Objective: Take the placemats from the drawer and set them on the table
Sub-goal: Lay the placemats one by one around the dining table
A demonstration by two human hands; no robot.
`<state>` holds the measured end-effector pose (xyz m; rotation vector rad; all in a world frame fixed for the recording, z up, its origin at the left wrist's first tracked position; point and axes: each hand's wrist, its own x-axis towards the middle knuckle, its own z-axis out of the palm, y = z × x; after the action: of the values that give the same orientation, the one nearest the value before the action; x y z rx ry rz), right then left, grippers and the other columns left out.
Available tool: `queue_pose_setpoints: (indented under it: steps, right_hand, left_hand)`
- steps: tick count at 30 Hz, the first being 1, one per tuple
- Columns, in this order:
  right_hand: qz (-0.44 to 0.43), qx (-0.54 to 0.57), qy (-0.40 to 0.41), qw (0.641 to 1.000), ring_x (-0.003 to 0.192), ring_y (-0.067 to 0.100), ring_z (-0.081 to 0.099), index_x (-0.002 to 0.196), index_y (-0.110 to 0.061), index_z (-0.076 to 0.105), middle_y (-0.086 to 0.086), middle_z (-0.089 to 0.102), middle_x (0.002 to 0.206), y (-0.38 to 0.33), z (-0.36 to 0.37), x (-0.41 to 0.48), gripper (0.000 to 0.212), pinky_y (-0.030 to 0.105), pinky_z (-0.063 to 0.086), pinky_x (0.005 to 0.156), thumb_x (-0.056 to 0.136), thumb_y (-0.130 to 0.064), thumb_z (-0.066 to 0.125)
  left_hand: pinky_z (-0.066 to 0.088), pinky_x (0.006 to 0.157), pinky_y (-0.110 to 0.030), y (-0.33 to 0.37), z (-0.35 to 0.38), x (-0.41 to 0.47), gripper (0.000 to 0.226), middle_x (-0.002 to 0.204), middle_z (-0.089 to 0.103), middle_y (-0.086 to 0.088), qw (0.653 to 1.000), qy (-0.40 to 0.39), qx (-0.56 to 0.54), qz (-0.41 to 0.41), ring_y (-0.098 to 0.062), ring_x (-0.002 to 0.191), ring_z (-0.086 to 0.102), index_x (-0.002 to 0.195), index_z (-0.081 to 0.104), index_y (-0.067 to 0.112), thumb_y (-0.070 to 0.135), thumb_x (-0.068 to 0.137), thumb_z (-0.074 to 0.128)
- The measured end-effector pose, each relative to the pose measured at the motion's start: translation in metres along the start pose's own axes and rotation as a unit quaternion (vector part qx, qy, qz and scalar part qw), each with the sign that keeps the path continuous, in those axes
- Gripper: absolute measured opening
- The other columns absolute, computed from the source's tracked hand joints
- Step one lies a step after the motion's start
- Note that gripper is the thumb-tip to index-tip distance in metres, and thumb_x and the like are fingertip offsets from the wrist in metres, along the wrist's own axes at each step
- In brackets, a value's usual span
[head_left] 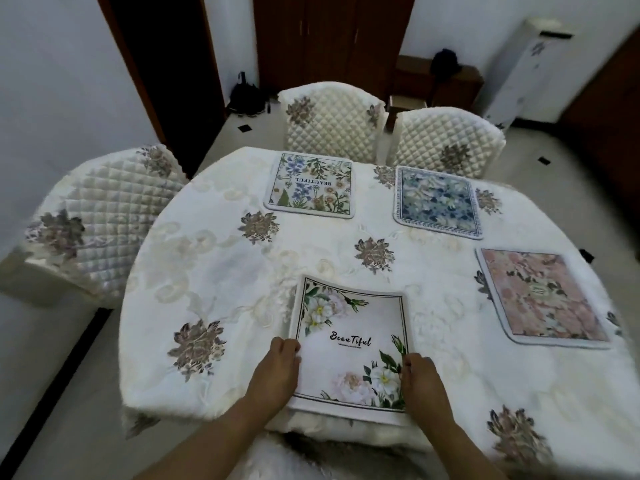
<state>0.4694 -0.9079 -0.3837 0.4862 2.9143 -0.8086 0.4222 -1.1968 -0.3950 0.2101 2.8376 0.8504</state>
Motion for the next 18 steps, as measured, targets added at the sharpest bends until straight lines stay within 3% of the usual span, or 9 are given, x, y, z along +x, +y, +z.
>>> queue_pose_setpoints:
  steps: [6,10,11,13,15,18]
  right_hand:
    - [0.090,-0.042,-0.003,0.995,0.062,0.022,0.047,0.081,-0.014,0.043,0.005,0.046,0.078,-0.011,0.013,-0.005,0.017,0.035,0.039,0.057,0.092,-0.002,0.044]
    - [0.118,-0.048,0.009,0.992,0.063,0.031,0.051,0.081,-0.011,0.049,0.013,0.050,0.077,-0.003,0.023,-0.019,0.012,0.039,0.043,0.057,0.093,-0.008,0.051]
    - [0.113,-0.085,0.019,0.990,0.068,0.036,0.055,0.083,-0.007,0.054,0.017,0.055,0.081,0.000,0.026,-0.024,0.007,0.040,0.045,0.059,0.088,-0.009,0.060]
    - [0.084,-0.167,0.036,0.982,0.094,0.045,0.060,0.099,-0.004,0.063,0.026,0.062,0.105,0.001,0.038,-0.030,0.024,0.048,0.051,0.074,0.079,-0.016,0.072]
    - [-0.008,-0.168,0.035,0.985,0.124,0.044,0.051,0.121,-0.005,0.061,0.026,0.055,0.133,-0.011,0.055,-0.033,0.044,0.052,0.045,0.095,0.085,-0.028,0.064]
    - [-0.130,-0.141,-0.035,0.981,0.146,0.034,0.028,0.144,-0.012,0.045,0.017,0.037,0.154,-0.043,0.088,-0.037,0.055,0.050,0.022,0.114,0.095,-0.038,0.042]
  left_hand:
    - [0.049,0.071,-0.040,-0.019,0.011,-0.008,0.024,0.113,0.054,-0.014,0.998,-0.056,0.018,-0.001,-0.036,0.082,0.061,0.120,0.055,0.011,0.020,0.098,0.050]
    - [0.050,0.057,-0.041,-0.024,0.012,-0.014,0.026,0.086,0.063,-0.017,0.996,-0.039,0.081,0.025,-0.036,0.063,0.060,0.100,0.068,0.007,0.008,0.076,0.077]
    - [0.051,0.058,-0.041,-0.026,0.012,-0.016,0.032,0.086,0.064,-0.016,0.995,-0.029,0.095,0.020,-0.035,0.066,0.061,0.099,0.069,0.008,0.009,0.070,0.081]
    - [0.054,0.072,-0.046,-0.027,0.014,-0.020,0.045,0.106,0.064,-0.020,0.994,-0.007,0.109,0.014,-0.039,0.087,0.062,0.109,0.066,0.008,0.016,0.067,0.080]
    - [0.052,0.088,-0.052,-0.024,0.025,-0.024,0.053,0.128,0.058,-0.026,0.990,0.008,0.128,0.054,-0.042,0.110,0.058,0.122,0.060,0.007,0.025,0.073,0.072]
    - [0.040,0.107,-0.058,-0.007,0.048,-0.024,0.059,0.145,0.046,-0.026,0.980,-0.036,0.154,0.122,-0.041,0.134,0.044,0.137,0.050,0.006,0.032,0.085,0.054]
